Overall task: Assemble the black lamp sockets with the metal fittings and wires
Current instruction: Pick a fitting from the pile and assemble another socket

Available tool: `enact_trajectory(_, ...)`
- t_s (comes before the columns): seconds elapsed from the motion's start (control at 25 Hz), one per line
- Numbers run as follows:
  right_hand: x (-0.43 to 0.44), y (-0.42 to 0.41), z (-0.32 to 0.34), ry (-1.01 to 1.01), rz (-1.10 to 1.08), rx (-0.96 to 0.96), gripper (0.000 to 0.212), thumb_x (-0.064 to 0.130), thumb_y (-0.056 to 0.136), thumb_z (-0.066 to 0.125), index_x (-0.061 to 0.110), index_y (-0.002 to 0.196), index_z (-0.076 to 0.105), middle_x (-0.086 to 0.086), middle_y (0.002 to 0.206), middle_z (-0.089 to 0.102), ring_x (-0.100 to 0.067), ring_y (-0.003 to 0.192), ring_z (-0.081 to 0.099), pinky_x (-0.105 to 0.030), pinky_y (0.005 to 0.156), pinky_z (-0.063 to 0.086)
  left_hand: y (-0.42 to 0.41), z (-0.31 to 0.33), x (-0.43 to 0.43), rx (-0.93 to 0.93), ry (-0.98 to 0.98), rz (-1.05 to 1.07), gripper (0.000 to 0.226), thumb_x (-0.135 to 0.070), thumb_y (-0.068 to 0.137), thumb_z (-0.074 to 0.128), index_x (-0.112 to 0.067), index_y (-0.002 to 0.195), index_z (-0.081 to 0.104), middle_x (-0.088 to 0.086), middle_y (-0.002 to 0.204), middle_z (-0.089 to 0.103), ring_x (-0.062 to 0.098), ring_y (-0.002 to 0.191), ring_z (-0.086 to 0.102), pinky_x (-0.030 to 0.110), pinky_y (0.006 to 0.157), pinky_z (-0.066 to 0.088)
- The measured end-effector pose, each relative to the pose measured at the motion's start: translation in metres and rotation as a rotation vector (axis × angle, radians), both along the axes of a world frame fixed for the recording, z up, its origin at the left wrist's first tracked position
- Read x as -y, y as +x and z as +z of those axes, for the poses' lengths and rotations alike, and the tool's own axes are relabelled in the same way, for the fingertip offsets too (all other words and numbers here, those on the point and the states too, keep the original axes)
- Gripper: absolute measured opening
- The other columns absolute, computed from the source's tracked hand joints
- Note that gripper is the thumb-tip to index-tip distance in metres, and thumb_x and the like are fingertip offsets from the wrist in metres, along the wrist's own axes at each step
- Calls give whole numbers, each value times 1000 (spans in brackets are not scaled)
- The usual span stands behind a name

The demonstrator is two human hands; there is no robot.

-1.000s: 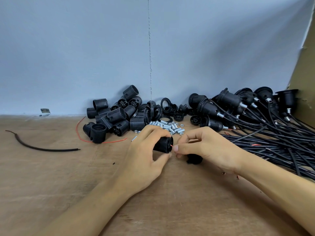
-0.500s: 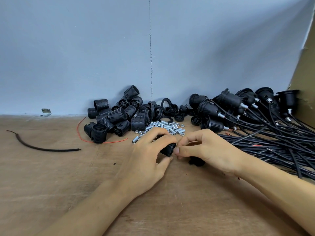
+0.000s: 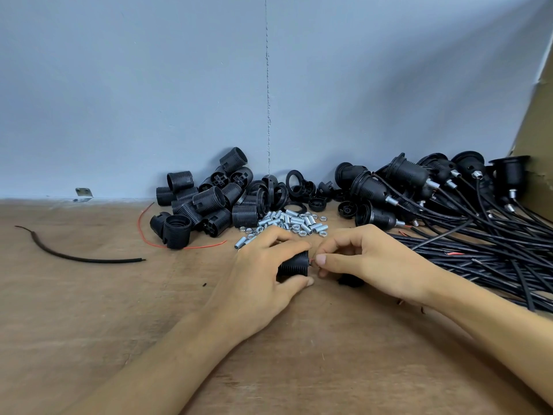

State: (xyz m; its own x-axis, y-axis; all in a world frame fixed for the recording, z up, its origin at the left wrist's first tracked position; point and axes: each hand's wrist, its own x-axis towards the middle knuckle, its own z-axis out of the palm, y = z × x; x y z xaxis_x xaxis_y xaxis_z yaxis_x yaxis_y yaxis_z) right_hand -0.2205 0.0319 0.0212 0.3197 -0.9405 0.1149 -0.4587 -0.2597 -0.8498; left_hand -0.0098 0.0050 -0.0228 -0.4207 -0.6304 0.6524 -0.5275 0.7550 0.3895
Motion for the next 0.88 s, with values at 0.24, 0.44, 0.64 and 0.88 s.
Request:
enact_trajectory(0.24, -4, 10, -6, -134, -129, -113, 22, 26, 96, 64, 20, 76, 68, -2, 70, 71, -2, 63, 59, -14, 63, 43, -1, -2, -1, 5, 5, 36, 37, -55, 76, 70, -37, 108, 70, -22, 99, 56, -2, 92, 56, 9, 81, 40)
enact_trajectory(0.44, -7, 17, -7, -190, -188, -111, 26, 27, 97, 61, 17, 74, 65, -7, 69, 70, -18, 67, 62, -29, 71, 48, -4, -1, -5, 15, 1, 50, 34, -59, 79, 65, -38, 105, 63, -21, 94, 56, -1, 88, 53, 14, 82, 41)
enact_trajectory(0.64, -9, 21, -5, -168, -175, -103, 29, 22, 97, 62, 7, 72, 63, -2, 62, 62, -6, 59, 50, -25, 63, 42, -4, 1, -6, 47, 10, 59, 38, -60, 81, 60, -33, 107, 64, -23, 94, 52, -5, 86, 49, 7, 81, 36)
enact_trajectory(0.88, -12, 24, -4, -185, -165, -92, 29, 17, 97, 62, -3, 76, 62, -26, 77, 59, -15, 67, 45, -39, 69, 43, -7, 3, -11, 34, -5, 19, 30, -49, 81, 69, -34, 106, 64, -21, 92, 51, -1, 84, 50, 14, 76, 41)
